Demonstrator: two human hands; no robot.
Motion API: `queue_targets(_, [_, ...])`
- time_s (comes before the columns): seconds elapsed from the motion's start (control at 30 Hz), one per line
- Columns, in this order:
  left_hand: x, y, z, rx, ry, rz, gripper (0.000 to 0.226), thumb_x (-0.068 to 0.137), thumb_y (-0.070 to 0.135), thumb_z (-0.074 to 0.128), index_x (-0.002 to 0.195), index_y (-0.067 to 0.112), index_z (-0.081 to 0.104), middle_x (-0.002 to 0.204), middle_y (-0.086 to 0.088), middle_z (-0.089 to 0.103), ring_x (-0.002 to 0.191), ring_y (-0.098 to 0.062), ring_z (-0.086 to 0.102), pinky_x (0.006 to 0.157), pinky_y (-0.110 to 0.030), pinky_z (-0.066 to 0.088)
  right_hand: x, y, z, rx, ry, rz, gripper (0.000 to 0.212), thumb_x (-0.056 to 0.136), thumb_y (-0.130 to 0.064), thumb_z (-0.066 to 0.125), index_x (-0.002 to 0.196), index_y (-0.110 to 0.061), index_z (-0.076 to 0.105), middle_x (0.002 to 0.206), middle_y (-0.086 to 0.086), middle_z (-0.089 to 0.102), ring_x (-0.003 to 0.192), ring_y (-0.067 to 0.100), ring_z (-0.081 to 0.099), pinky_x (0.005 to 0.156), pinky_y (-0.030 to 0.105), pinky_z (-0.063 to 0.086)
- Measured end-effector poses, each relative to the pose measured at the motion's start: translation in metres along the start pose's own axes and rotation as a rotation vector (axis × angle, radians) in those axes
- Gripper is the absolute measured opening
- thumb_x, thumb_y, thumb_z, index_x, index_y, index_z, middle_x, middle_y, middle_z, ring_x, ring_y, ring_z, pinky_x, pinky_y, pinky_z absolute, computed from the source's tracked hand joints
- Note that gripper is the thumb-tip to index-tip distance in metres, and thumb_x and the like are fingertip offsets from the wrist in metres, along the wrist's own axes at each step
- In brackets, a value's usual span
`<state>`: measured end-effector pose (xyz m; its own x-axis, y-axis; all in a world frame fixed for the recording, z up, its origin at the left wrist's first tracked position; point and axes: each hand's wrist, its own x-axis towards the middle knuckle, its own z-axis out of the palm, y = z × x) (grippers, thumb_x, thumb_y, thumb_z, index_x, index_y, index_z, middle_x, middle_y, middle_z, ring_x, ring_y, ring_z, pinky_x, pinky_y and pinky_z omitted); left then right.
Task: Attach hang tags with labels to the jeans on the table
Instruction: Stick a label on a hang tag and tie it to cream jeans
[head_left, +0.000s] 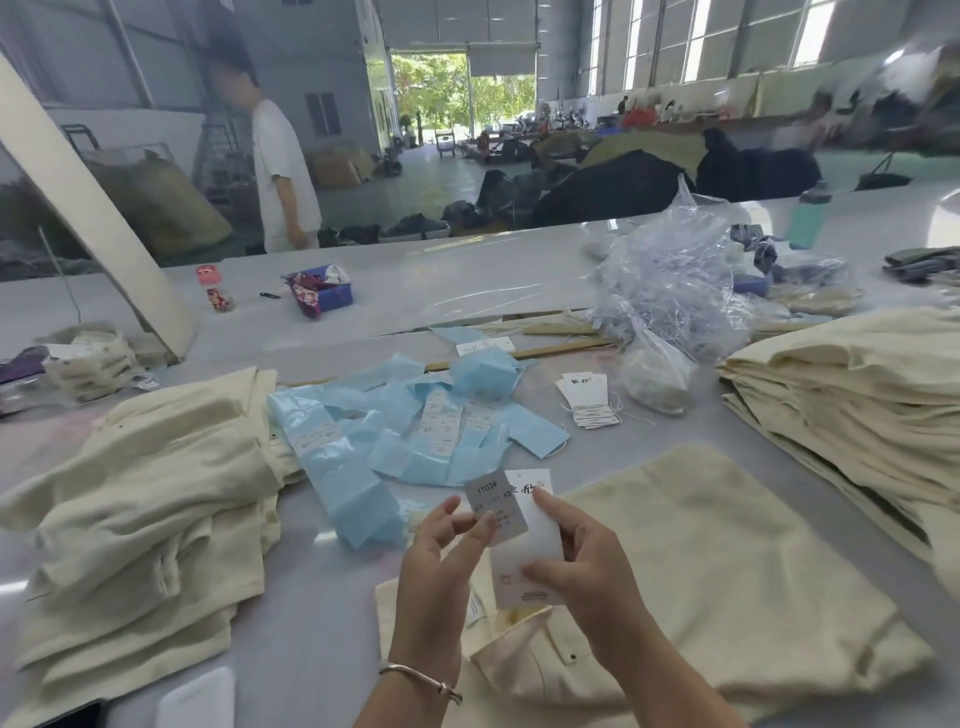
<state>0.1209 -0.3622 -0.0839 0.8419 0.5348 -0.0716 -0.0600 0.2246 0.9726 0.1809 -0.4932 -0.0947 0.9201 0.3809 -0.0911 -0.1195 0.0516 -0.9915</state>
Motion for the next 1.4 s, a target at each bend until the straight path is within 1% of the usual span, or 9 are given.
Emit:
queue_targets(0.1, [-0.002,0.002,0.001,0.03,0.051,0.029,0.003,0.075,0.022,0.08,0.076,0.02,0.079,0.138,0.014,0.049,0.118,-0.001,0.055,0.102,-0.037,0.043,-0.004,-0.001,0.006,0.024,-0.01,-0.013,0.075,0.073,0.024,0.058,0.138,-0.013,0.049,0.105,0.01,0.071,0.085,0.018,0.07,0.073,0.033,0.058])
queue_targets(0.33, [-0.003,0.006,-0.001,0.092,0.045,0.067,0.003,0.075,0.013,0.08,0.074,0.012,0.077,0.14,0.01,0.047,0.129,-0.011,0.046,0.106,-0.041,0.042,-0.005,-0.003,0.009,0.004,-0.026,-0.084,0.077,0.072,0.02,0.062,0.138,-0.019,0.05,0.114,0.008,0.069,0.102,0.024,0.067,0.078,0.036,0.058])
queue_targets(0.47, [-0.002,0.006,0.001,0.138,0.022,0.095,0.006,0.074,0.011,0.081,0.073,0.013,0.075,0.136,0.014,0.048,0.122,-0.009,0.051,0.066,-0.006,0.048,-0.007,-0.005,0.01,-0.026,-0.024,-0.12,0.079,0.072,0.018,0.064,0.138,-0.022,0.049,0.117,0.003,0.068,0.106,0.022,0.066,0.087,0.045,0.057])
queue_targets(0.53, [-0.003,0.004,0.002,0.199,0.03,0.138,0.008,0.074,0.012,0.081,0.074,0.015,0.074,0.133,0.016,0.048,0.124,-0.009,0.049,0.064,0.0,0.043,-0.008,-0.007,0.01,-0.046,-0.018,-0.142,0.078,0.071,0.017,0.065,0.136,-0.024,0.05,0.117,0.001,0.068,0.106,0.019,0.066,0.087,0.045,0.057])
queue_targets(0.73, [-0.003,0.003,0.007,0.275,0.035,0.199,0.012,0.076,0.011,0.08,0.079,0.015,0.07,0.128,0.019,0.049,0.119,-0.012,0.055,0.095,-0.044,0.051,-0.012,-0.014,0.009,-0.06,-0.017,-0.212,0.076,0.072,0.018,0.066,0.137,-0.018,0.051,0.116,0.0,0.069,0.106,0.018,0.066,0.089,0.04,0.056])
queue_targets(0.83, [-0.006,0.007,0.012,0.346,0.036,0.297,0.014,0.077,0.014,0.08,0.085,0.019,0.069,0.13,0.014,0.051,0.114,0.001,0.054,0.085,-0.033,0.056,-0.013,-0.018,0.008,-0.043,0.001,-0.255,0.072,0.073,0.02,0.064,0.135,-0.015,0.053,0.116,-0.001,0.069,0.105,0.014,0.066,0.085,0.033,0.057])
queue_targets(1.03, [-0.006,0.01,0.02,0.234,-0.043,0.318,0.027,0.077,0.013,0.08,0.093,0.017,0.059,0.087,-0.013,0.072,0.071,-0.028,0.07,0.058,-0.034,0.058,-0.014,-0.028,0.007,0.027,0.017,-0.327,0.073,0.074,0.026,0.056,0.129,-0.022,0.055,0.119,0.002,0.067,0.106,0.017,0.067,0.083,0.04,0.058])
queue_targets(1.27, [-0.006,0.009,0.032,0.183,-0.083,0.326,0.027,0.073,0.027,0.077,0.092,0.034,0.059,0.072,-0.002,0.073,0.06,-0.017,0.069,0.056,-0.029,0.056,-0.011,-0.031,0.004,0.094,0.023,-0.336,0.074,0.073,0.029,0.055,0.128,-0.021,0.055,0.118,0.003,0.068,0.103,0.016,0.068,0.071,0.027,0.058])
queue_targets(1.4, [-0.003,0.009,0.036,0.028,-0.177,0.2,0.089,0.076,0.01,0.079,0.141,0.05,0.032,0.091,-0.01,0.074,0.083,-0.025,0.073,0.069,-0.035,0.059,-0.01,-0.028,-0.004,0.141,0.025,-0.305,0.072,0.074,0.028,0.056,0.126,-0.021,0.058,0.12,0.004,0.068,0.108,0.017,0.066,0.077,0.031,0.058])
